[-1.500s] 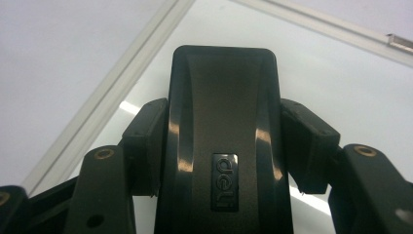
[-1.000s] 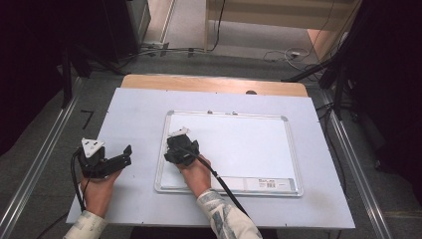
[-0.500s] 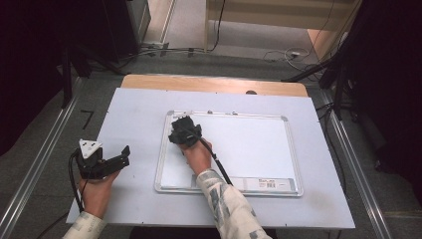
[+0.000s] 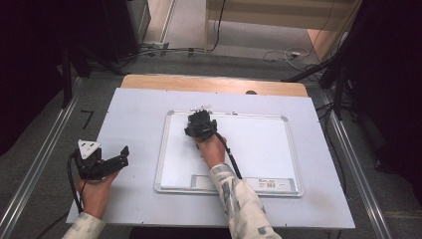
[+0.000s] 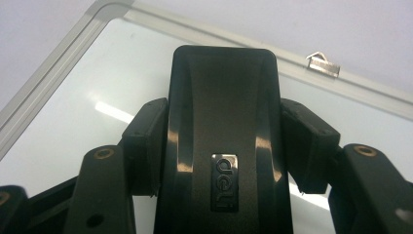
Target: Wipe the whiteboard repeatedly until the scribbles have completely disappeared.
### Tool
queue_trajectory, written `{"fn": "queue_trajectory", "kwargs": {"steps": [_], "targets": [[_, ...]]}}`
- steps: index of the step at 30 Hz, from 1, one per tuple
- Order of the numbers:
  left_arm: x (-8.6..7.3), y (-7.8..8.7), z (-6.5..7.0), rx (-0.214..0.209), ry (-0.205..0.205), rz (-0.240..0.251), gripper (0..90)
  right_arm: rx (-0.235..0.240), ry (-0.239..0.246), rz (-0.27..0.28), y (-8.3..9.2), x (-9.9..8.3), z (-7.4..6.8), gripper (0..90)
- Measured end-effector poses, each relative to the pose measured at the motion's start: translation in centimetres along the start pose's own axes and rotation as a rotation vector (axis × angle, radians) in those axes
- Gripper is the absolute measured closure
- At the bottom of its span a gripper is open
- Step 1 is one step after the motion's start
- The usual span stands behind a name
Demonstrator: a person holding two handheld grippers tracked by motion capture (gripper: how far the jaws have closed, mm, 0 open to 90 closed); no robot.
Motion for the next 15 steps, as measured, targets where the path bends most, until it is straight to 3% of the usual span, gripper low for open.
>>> {"fn": "queue_trajectory", "kwargs": {"steps": [9, 15], "targets": [[0.3, -0.3, 0.6, -0.001, -0.017, -0.002, 4.5, 0.041, 0.089, 0.008, 1.5, -3.1, -4.2, 38.1], [0.3, -0.3, 0.5, -0.003, -0.018, 0.0, 4.5, 0.056, 0.11, 0.028, 2.3, -4.0, -6.1, 38.3]]}}
Point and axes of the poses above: each handheld gripper's, and its own axes: y roughly backward along the jaws, x roughly out of its top, z roughly to its right, the point moved 3 cm from there along -y, roughly forward along the jaws, and after that the axes turned 15 degrees about -z, right-handed, at the moved point
